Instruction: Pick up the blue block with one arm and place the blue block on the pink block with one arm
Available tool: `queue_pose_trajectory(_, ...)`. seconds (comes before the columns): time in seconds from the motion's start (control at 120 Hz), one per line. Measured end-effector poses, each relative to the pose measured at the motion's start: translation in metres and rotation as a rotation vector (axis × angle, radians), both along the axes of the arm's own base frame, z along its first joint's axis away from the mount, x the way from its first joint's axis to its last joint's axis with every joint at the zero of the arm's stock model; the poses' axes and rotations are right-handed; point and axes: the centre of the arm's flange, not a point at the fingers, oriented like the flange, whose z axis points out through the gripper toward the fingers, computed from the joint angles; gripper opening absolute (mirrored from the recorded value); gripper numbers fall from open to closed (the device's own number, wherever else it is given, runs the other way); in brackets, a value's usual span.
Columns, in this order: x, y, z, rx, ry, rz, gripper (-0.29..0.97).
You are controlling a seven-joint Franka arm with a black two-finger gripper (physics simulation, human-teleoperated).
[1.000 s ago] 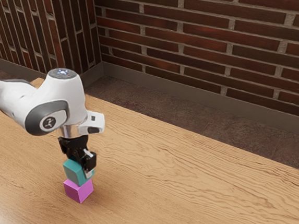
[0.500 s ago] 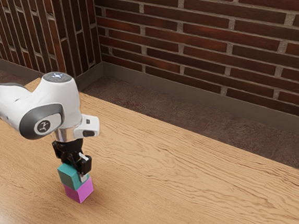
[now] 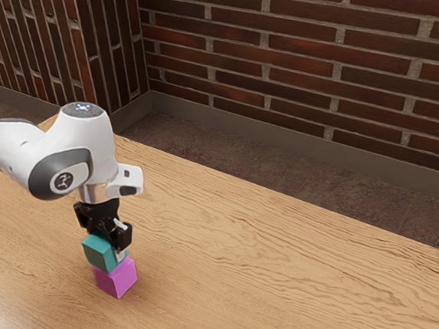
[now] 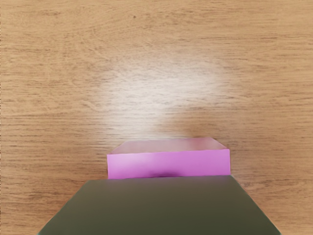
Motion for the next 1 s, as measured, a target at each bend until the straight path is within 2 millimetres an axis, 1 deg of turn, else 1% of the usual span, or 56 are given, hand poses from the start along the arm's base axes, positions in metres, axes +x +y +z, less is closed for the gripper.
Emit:
queue_pose_trajectory(0.2, 0.007, -0.001, -0.004, 0.008, 0.006, -0.001, 0.39)
queue_pose_trajectory(0.933, 0.012, -0.006, -0.018, 0.022, 0.020, -0.013, 0.40)
queue_pose_trajectory(1.0, 0.013, -0.006, -0.018, 0.020, 0.016, -0.013, 0.44)
